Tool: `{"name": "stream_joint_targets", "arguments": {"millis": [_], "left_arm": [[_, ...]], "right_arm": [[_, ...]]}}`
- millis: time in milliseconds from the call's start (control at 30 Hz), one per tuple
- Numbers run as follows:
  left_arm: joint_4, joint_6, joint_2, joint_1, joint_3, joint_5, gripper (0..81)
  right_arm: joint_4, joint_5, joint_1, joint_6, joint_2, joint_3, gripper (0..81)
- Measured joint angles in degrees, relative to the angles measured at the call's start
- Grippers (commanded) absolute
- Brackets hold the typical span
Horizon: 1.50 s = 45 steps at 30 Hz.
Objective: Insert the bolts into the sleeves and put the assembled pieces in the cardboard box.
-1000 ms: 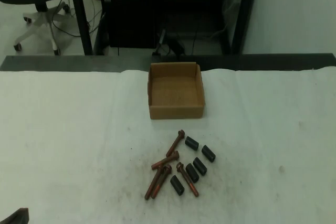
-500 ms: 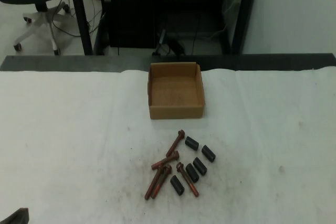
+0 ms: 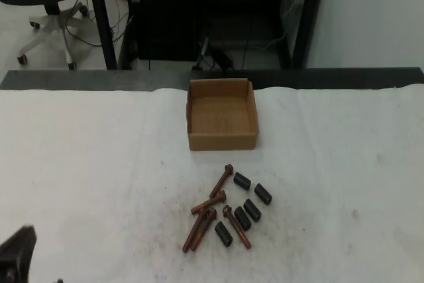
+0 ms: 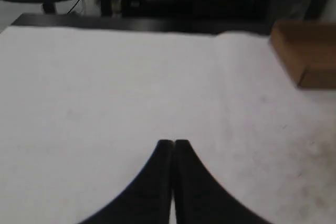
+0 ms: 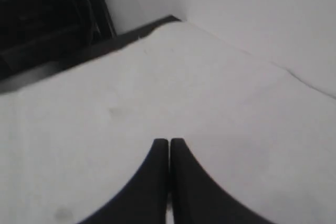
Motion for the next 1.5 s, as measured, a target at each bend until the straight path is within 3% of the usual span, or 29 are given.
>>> {"name": "stream_joint_targets", "arguments": {"millis": [133,167,233,267,367,500,667,833,967,1200,1333,1500], "left_arm": [[-6.9,-9.6,0.0,0.0,0.0,6.9,0.2],[-9.1,-11.1,0.0,0.0,0.0,9.4,0.2],[-11.1,-12.4,0.0,0.0,0.0,11.8,0.2],[-12.7,-13.3,0.0,0.0,0.0,14.3,0.2],[-14.0,-14.1,0.7,0.0,0.0,18.0,0.2],[-12.9,-14.7,8.6,0.0,-0.7,23.1,0.2],[-12.2,-10.9,27.8,0.0,-7.9,29.2,0.2],[-10.3,-8.3,47.5,0.0,-19.8,34.1,0.2],[-0.1,-8.0,68.0,0.0,-36.4,38.5,0.2],[7.5,-12.2,89.4,0.0,-54.6,55.6,0.1],[7.6,-20.4,94.1,0.0,-57.0,58.8,0.1],[8.0,-22.4,94.6,0.0,-57.0,59.1,0.1]], "right_arm": [[-5.4,-11.9,0.0,9.4,0.0,0.0,0.8],[-7.5,-18.0,0.0,9.3,0.0,0.0,0.8],[-8.4,-21.1,0.0,8.2,0.0,0.0,0.8],[-9.3,-26.0,0.0,5.5,0.2,0.0,0.8],[-8.8,-28.6,0.0,2.3,2.1,-0.5,0.8],[-6.4,-29.8,0.0,-2.6,9.0,-3.8,0.8],[-3.1,-30.0,0.0,-9.5,18.7,-10.2,0.8],[4.8,-28.3,0.0,-19.1,36.4,-23.8,0.8],[10.1,-22.5,0.2,-22.7,49.3,-34.8,0.8],[10.5,-19.6,0.3,-23.0,59.0,-42.3,0.8],[10.6,-19.6,0.3,-21.2,59.0,-42.4,0.8],[12.0,-19.6,0.3,-12.8,59.0,-42.4,0.8]]}}
